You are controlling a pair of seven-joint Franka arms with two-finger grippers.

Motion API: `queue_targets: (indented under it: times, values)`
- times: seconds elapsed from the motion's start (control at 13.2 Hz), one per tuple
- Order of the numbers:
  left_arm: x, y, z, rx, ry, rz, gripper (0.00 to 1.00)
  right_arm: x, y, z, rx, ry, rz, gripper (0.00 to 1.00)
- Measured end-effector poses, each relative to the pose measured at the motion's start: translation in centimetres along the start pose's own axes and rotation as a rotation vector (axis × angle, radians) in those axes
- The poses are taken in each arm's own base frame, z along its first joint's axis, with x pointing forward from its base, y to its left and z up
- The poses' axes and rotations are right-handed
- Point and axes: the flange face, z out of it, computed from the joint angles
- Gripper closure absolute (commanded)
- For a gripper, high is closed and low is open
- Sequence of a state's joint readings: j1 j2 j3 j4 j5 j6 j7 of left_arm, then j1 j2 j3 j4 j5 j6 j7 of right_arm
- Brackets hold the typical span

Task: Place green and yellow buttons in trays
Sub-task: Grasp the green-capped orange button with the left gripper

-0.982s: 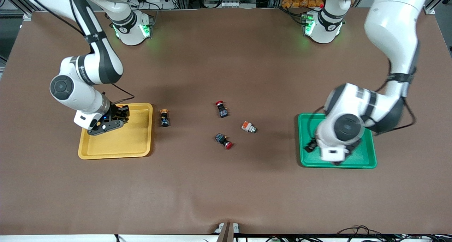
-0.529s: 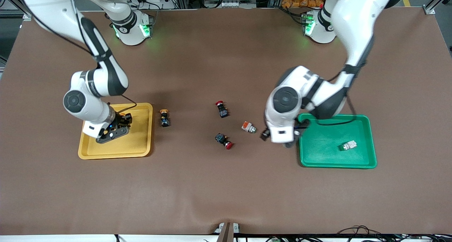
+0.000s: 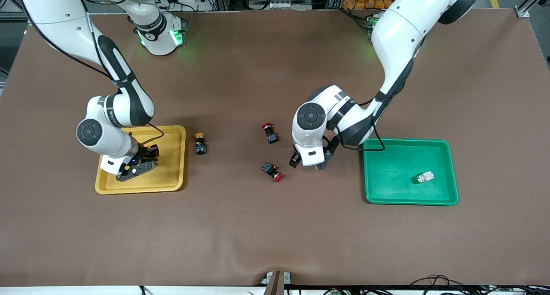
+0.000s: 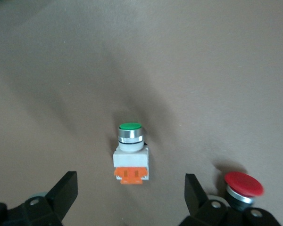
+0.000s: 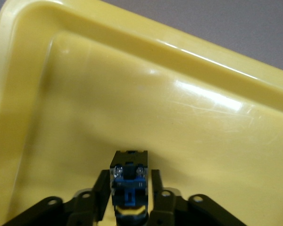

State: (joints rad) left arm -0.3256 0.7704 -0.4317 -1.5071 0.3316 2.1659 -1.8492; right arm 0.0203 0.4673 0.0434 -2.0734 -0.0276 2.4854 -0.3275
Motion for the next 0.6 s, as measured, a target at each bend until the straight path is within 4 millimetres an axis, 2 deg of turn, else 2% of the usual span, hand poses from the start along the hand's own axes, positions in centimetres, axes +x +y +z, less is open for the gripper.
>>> queue_targets:
  times: [0.08,0.15,0.23,0.45,0.6]
  values:
    - [0.0,-0.4,0.8,-0.002,-0.003,0.001,0.00,0.0,0.0,0.0,0.000,0.000,-0.001,0.01]
    - [-0.2,-0.8,1.7,-0.006,-0.008,0.004,0.00,0.0,0.0,0.0,0.000,0.000,-0.003,0.10]
    - [-0.3,-1.1,2.4,-0.013,-0.013,0.007,0.00,0.0,0.0,0.0,0.000,0.000,-0.007,0.11]
    - [0.2,-1.5,3.7,-0.020,-0.013,0.004,0.00,-0.2,-0.2,-0.2,0.013,-0.035,-0.031,0.07]
    - [0.4,-1.6,4.3,-0.023,-0.013,0.004,0.00,-0.3,-0.4,-1.9,0.034,-0.075,-0.027,0.07]
